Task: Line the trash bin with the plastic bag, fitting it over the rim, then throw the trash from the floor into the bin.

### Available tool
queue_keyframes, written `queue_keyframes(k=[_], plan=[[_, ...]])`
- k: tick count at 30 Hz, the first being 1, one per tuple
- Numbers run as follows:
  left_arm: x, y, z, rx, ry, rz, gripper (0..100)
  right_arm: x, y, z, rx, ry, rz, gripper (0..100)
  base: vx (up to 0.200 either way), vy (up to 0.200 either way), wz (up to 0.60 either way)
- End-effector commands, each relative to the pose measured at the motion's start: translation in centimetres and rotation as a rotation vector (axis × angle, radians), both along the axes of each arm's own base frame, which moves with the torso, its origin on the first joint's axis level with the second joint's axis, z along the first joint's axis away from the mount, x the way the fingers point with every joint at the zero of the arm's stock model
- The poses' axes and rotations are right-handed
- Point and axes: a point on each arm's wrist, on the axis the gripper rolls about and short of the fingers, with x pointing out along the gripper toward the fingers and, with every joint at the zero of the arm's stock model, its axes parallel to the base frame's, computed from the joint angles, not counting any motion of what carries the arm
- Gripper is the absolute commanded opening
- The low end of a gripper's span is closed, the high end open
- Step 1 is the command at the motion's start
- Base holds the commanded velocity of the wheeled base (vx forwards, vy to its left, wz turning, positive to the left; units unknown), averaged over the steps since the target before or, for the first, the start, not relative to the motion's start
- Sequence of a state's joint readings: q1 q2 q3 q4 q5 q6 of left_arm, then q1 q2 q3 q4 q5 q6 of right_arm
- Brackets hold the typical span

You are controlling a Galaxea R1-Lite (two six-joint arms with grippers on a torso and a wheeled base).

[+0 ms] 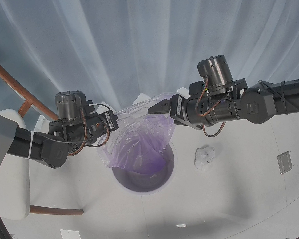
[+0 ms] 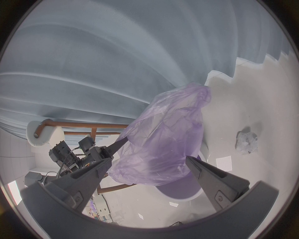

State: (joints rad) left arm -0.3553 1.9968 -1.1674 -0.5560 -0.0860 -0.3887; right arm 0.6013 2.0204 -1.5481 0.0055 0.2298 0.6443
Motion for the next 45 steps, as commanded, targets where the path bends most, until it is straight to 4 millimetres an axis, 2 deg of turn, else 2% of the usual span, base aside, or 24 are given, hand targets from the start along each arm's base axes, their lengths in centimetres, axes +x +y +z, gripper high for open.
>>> queue_keyframes(k=[1,4,11,14,20,21,26,29,32,33,34,36,38,41,45], plan=[[-0.1,-0.1,0.2,0.002,-0.006,-0.003,0,0.3,1.0,-1.0,-0.016,0.012,0.017,100,0.000,0.000,0.00],[-0.2,-0.3,0.1,0.002,-0.005,-0.009,0,1.1,1.4,-1.8,-0.023,0.020,0.015,100,0.000,0.000,0.00],[-1.0,-1.0,1.1,0.005,-0.031,-0.019,0,2.6,1.7,-0.9,-0.049,0.061,0.000,100,0.000,0.000,0.00],[-1.0,-1.0,1.1,0.005,-0.031,-0.018,0,2.5,1.7,-0.4,-0.058,0.072,0.003,100,0.000,0.000,0.00],[-0.8,-0.7,1.0,0.007,-0.029,-0.006,0,2.2,1.9,-0.9,-0.084,0.085,-0.003,100,0.000,0.000,0.00],[-0.8,-0.6,1.0,0.007,-0.029,-0.003,0,2.3,1.8,-1.1,-0.090,0.087,-0.011,0,0.000,0.000,0.00],[-0.5,-0.1,0.9,0.016,-0.030,0.031,0,1.6,1.0,-2.1,-0.138,0.139,-0.026,0,0.000,0.000,0.00],[-0.4,0.5,0.9,0.051,-0.038,0.051,0,0.6,-0.2,-2.4,-0.179,0.150,-0.017,0,0.000,0.000,0.00],[-1.0,1.7,1.8,0.098,-0.016,0.083,0,-0.5,-2.8,-2.4,-0.243,0.134,-0.003,0,0.000,0.000,0.00],[-1.0,1.7,1.8,0.098,-0.016,0.083,0,-0.5,-2.8,-2.4,-0.243,0.134,-0.003,0,0.000,0.000,0.00],[-1.6,2.6,1.9,0.122,0.038,0.096,0,-1.0,-4.2,-3.0,-0.281,0.140,0.001,0,0.000,0.000,0.00],[-1.8,2.8,1.9,0.133,0.065,0.097,0,-1.1,-4.8,-3.4,-0.300,0.147,0.005,0,0.000,0.000,0.00],[-2.4,3.2,1.3,0.168,0.162,0.098,0,-1.5,-6.2,-4.5,-0.344,0.149,0.011,0,0.000,0.000,0.00],[-2.7,3.3,0.5,0.192,0.225,0.099,0,-1.4,-6.9,-5.1,-0.348,0.138,0.002,0,0.000,0.000,0.00],[-2.5,3.7,-0.9,0.236,0.303,0.145,0,-0.2,-7.9,-6.4,-0.339,0.103,-0.033,0,0.000,0.000,0.00]])
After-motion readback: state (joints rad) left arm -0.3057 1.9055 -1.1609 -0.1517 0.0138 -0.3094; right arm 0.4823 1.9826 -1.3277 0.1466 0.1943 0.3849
